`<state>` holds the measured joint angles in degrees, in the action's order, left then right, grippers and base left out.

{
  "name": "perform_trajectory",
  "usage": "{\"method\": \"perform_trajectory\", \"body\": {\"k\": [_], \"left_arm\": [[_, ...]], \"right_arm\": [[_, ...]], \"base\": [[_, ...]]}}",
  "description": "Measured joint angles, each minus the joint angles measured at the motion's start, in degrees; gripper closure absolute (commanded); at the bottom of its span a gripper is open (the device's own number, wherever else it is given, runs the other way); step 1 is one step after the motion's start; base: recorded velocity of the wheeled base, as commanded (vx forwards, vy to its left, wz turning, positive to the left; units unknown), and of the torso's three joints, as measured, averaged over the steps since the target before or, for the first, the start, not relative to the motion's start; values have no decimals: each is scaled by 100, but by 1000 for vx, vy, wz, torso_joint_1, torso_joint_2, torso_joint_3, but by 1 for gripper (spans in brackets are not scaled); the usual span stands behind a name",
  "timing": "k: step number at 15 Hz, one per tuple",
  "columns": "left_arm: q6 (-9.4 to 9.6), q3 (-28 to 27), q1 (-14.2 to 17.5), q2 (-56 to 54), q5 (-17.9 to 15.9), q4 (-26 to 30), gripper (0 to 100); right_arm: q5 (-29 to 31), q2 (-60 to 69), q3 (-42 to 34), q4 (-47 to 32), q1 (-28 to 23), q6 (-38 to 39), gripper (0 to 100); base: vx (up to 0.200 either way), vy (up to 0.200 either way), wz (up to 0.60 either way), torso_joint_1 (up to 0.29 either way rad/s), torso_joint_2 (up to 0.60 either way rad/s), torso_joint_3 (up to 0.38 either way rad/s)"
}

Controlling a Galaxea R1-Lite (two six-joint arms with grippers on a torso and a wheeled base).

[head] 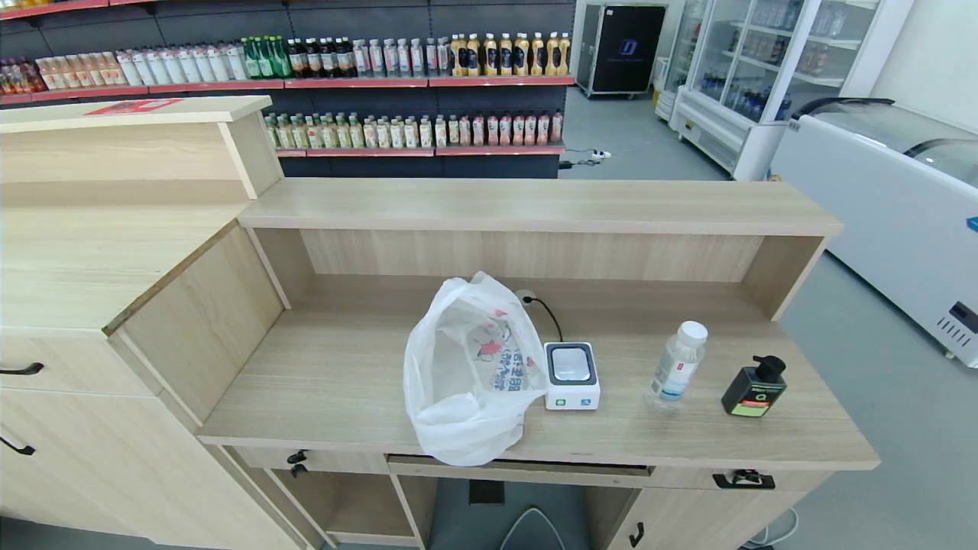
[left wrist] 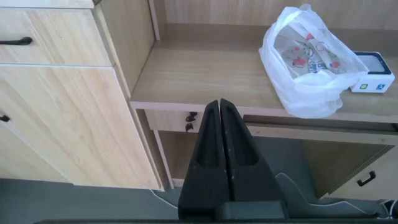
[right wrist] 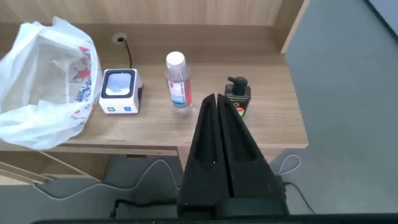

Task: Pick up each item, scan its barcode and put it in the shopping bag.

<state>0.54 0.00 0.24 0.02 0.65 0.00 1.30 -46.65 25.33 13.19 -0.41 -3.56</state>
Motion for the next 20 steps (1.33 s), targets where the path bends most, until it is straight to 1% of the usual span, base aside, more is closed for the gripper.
{"method": "perform_trajectory", "body": {"k": [2,5,8,11,14,16,18,20], "left_arm": [[0,0,-2,0,1,0,100],[0,0,-2,0,1,0,100],[0,0,2,0,1,0,100],[0,0,0,0,0,0,100],[0,0,-2,0,0,0,100],[0,0,-2,0,1,0,100],[-2,0,2,0,0,0,100],[0,0,0,0,0,0,100]], "right_arm": [[-247,-1062,68,864,-118,-82,0],[-678,-2437,-284,2282,-429,-190,0],[-1206,-3697,-507,3093,-892,-766,0],[-1534,-4858,-497,3897,-1152,-1115,0],[-1602,-5745,-414,4680,-1220,-1321,0],[-1597,-6222,-401,5053,-1225,-1398,0],[-1636,-6611,-329,5335,-1115,-1425,0],[-1814,-6958,-172,5625,-972,-1469,0]], "base": [[0,0,0,0,0,0],[0,0,0,0,0,0],[0,0,0,0,0,0],[0,0,0,0,0,0],[0,0,0,0,0,0],[0,0,0,0,0,0],[0,0,0,0,0,0],[0,0,0,0,0,0]]}}
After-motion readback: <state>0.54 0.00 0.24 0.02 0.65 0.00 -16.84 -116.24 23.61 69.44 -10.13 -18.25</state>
